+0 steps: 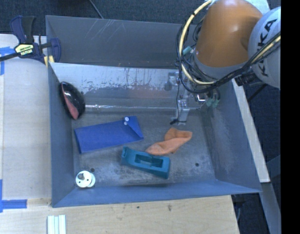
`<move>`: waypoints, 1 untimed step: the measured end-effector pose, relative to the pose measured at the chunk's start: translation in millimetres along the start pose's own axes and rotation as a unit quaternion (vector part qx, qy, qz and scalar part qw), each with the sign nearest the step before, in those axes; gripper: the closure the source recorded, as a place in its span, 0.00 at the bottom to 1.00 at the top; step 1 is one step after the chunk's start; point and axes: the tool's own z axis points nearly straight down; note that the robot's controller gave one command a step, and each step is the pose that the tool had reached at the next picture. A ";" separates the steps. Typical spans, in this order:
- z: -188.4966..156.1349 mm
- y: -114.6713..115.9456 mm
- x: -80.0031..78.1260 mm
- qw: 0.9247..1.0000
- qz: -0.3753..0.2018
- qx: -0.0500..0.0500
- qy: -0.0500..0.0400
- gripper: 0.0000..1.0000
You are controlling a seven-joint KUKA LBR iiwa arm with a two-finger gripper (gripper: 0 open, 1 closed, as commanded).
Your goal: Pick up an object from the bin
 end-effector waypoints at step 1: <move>47.5 -9.7 7.2 0.998 -0.064 0.000 -0.001 0.00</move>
Offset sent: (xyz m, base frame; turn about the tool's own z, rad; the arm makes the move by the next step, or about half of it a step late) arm -0.0350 -0.0309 -0.0784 -0.3475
